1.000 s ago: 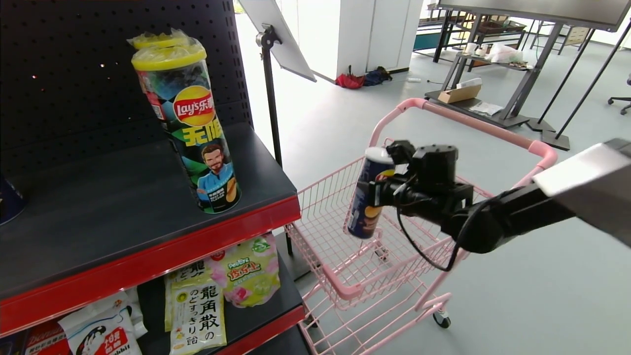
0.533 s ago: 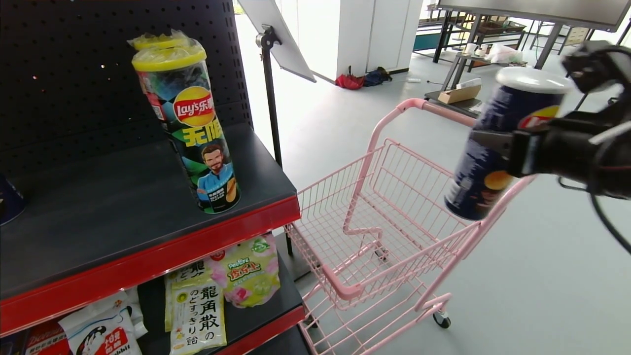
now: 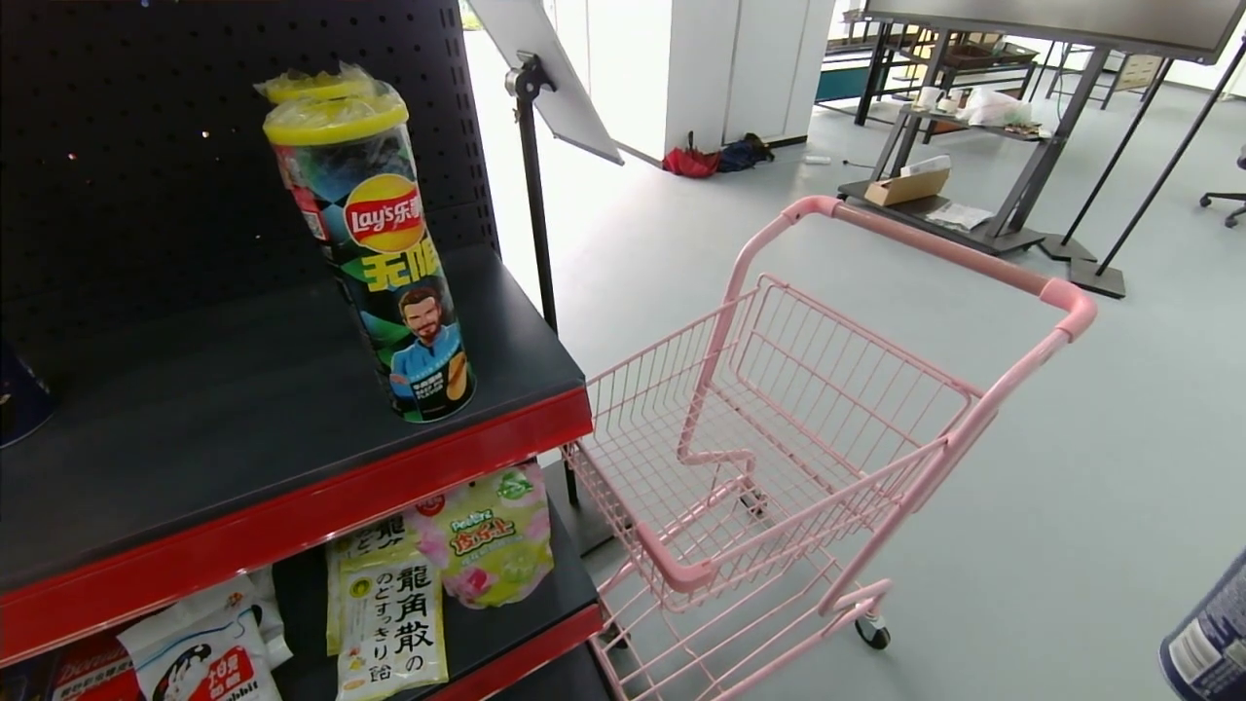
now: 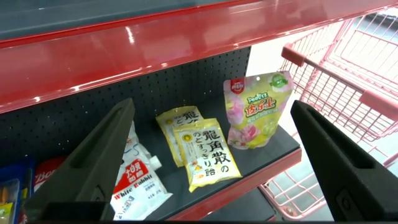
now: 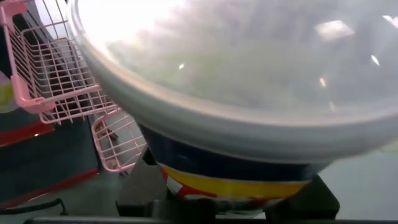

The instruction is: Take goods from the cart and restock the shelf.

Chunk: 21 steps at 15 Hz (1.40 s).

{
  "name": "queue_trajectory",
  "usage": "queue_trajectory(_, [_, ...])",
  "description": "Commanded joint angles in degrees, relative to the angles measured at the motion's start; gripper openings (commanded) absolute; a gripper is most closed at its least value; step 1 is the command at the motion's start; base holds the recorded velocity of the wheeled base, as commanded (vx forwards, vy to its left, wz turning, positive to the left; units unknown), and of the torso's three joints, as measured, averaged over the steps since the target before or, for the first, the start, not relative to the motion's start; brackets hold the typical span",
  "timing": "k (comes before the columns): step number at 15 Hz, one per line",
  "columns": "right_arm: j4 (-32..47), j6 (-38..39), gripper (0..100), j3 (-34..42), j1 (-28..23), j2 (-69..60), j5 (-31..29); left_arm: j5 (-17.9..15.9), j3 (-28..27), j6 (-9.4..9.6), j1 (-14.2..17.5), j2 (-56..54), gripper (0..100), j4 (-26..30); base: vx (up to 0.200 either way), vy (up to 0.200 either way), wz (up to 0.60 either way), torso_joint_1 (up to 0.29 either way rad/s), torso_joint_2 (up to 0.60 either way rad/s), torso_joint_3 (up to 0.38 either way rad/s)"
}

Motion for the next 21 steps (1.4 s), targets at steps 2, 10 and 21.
queue_trajectory(2, [-0.1, -0.8, 0, 3.3, -0.6, -7.0, 0.0, 0.0, 0.0, -0.09, 0.0, 0.0, 100, -0.1, 0.0, 0.0, 0.0, 0.119, -0.34, -0.217])
queue_trajectory(10, [-0.1, -2.3, 0, 6.1, -0.6, -8.0, -0.1, 0.0, 0.0, 0.0, 0.0, 0.0, 100, -0.1, 0.0, 0.0, 0.0, 0.201, -0.52, -0.326])
queue_trajectory(21, [-0.2, -4.1, 0, 11.2, -0.7, -10.9, -1.0, 0.0, 0.0, -0.09, 0.1, 0.0, 100, -0.1, 0.0, 0.0, 0.11, 0.123, -0.29, -0.167])
